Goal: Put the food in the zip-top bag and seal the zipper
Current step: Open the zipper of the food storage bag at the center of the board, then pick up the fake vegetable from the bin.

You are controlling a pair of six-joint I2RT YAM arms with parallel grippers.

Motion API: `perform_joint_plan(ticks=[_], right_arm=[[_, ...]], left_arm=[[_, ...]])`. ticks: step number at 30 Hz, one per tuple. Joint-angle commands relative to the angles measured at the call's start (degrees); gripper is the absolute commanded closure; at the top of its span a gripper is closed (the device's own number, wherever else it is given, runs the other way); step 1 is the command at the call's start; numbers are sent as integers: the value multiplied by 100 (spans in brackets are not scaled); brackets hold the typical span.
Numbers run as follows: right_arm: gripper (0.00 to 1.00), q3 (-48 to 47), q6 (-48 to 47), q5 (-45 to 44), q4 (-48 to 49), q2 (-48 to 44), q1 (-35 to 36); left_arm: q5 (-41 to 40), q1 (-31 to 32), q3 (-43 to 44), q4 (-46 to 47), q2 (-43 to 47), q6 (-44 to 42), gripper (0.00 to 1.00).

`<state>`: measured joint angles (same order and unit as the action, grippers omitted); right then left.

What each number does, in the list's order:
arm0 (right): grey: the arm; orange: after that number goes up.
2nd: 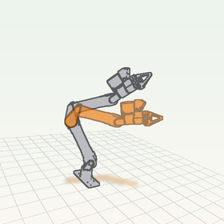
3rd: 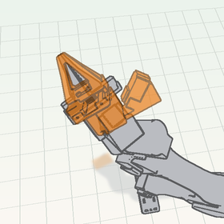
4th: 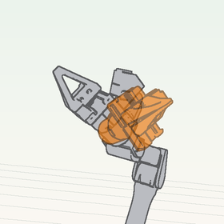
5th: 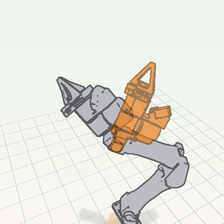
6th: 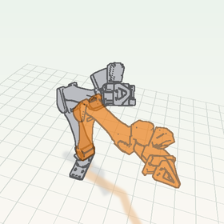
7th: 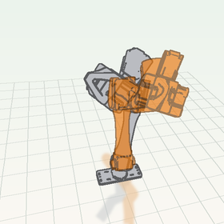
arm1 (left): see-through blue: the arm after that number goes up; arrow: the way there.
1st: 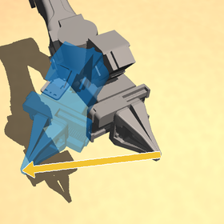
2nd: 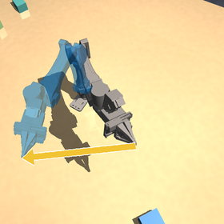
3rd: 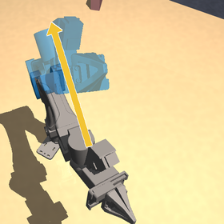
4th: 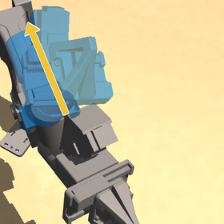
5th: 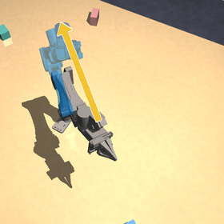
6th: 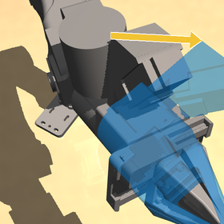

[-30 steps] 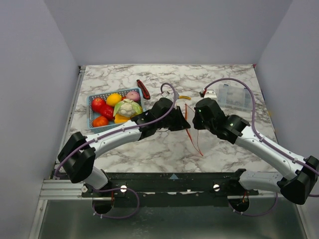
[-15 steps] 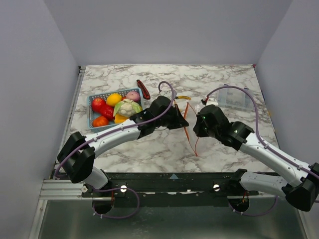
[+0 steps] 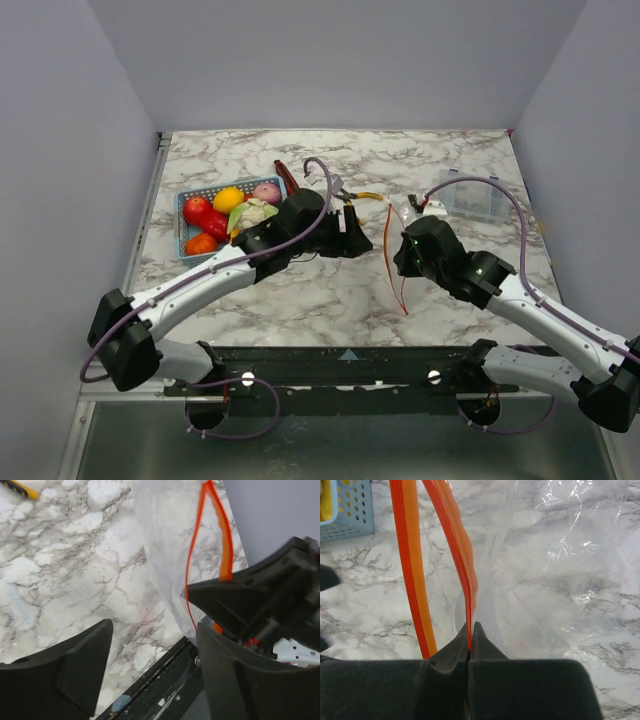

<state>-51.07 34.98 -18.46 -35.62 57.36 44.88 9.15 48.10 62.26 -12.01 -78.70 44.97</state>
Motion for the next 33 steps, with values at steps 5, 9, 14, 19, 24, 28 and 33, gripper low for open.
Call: perform_joint_plan(ticks=[5,9,14,19,24,28,33], right_arm=[[100,39,59,-943,167,134,-24],[100,84,-72,-969,178,113,-24],[100,134,-127,-964,241,142,-24],[100,99,-88,-1110,169,210,-23],[100,-466,-42,-1295,-388,537,-23],[100,-1269,-90,-1385,-1145,978,-23],[100,-1776,-237,-1463,-1706,1172,-23]], left_arm=[[-1262,-137,-303,-1161,1571,-916,21],[-1685,-446,-481,-1335,2145,-1170,20],[-1936,-889,-1035,-1138,2777,-957,17],[-1933,-1086,-1329,-1345,2684,-148,17],[-2172,-1096,-1289,-2068,2671,936,16],[-2535,-1190,-1036,-2607,2883,1084,16],[-2181,-1757,-137,-3211,2459,101,17]])
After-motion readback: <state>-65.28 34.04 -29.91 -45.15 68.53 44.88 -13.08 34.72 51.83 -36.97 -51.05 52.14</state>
